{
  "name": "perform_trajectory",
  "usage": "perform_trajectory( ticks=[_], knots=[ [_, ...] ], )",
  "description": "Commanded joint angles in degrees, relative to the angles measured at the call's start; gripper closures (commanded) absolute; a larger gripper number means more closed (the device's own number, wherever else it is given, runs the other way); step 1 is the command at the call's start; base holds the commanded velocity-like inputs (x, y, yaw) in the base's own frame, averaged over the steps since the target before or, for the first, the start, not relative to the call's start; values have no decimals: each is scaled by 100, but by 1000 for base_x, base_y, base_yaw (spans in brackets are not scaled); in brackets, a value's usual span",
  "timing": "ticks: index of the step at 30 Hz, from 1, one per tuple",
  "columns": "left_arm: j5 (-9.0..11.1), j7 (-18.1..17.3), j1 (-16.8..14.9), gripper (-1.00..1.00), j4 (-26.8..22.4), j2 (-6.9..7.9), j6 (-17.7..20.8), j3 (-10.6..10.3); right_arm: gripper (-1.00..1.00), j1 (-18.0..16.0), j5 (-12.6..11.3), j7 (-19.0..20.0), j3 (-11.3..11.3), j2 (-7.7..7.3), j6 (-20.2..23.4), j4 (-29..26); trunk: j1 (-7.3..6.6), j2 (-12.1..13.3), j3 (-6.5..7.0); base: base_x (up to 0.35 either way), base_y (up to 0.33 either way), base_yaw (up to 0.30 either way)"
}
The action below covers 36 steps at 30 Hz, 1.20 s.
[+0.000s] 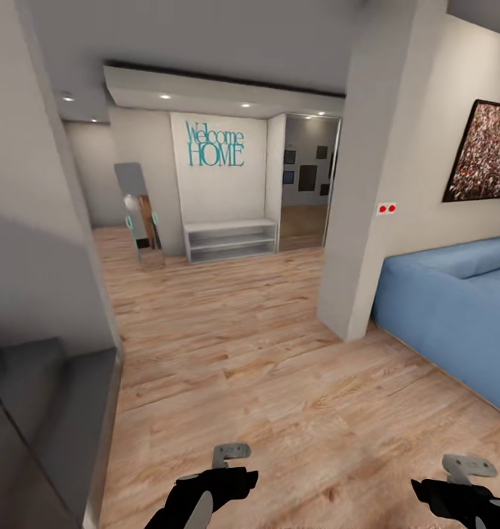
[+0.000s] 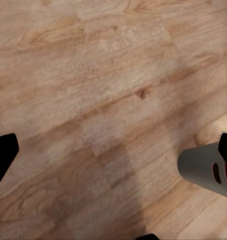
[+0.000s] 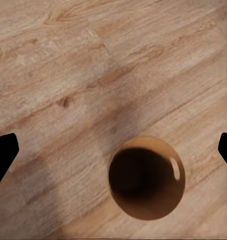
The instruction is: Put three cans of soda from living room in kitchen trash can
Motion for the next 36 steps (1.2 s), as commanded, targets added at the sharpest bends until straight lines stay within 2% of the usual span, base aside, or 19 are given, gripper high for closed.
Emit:
perform_trajectory(
  ticks=[1,8,9,12,14,18,19,27,28,31,36],
  knots=[
    [2,0,0,-100,0,1,0,1,-100,0,-1,0,-6,-1,0,4,0,0,0,0,0,-292],
    [2,-5,0,-100,0,6,0,4,-100,-98,0,2,-91,-14,9,17,0,0,0,0,0,-292],
    [0,-7,0,-100,0,6,0,4,-100,-155,4,5,-201,-47,9,32,0,0,0,0,0,-292],
    [-1,-3,0,-100,0,7,0,1,-100,-191,6,54,-284,-91,10,50,0,0,0,0,-50,-292],
    [-2,17,0,-100,0,7,0,-2,-100,-216,8,269,-341,-162,12,139,0,0,0,0,-184,-292],
    [-3,33,0,-100,0,7,0,-7,-100,-270,8,430,-367,-233,11,327,0,0,0,0,-239,-292],
    [-5,43,0,-100,0,7,0,1,-100,-329,8,498,-377,-321,12,432,0,0,0,0,-133,-292],
    [-7,31,12,-100,-4,28,45,126,-100,-374,14,539,-383,-388,85,563,0,0,0,0,-53,-292],
    [-9,15,14,-100,-6,33,46,160,-100,-441,19,544,-381,-392,268,626,0,0,0,0,-11,-292],
    [-10,9,16,-100,-2,62,43,198,-100,-607,23,550,-379,-401,463,842,0,0,0,0,-7,-292],
    [-11,7,17,-100,-1,107,33,217,-100,-903,19,553,-378,-412,568,1137,0,0,0,0,-2,-292]
  ],
)
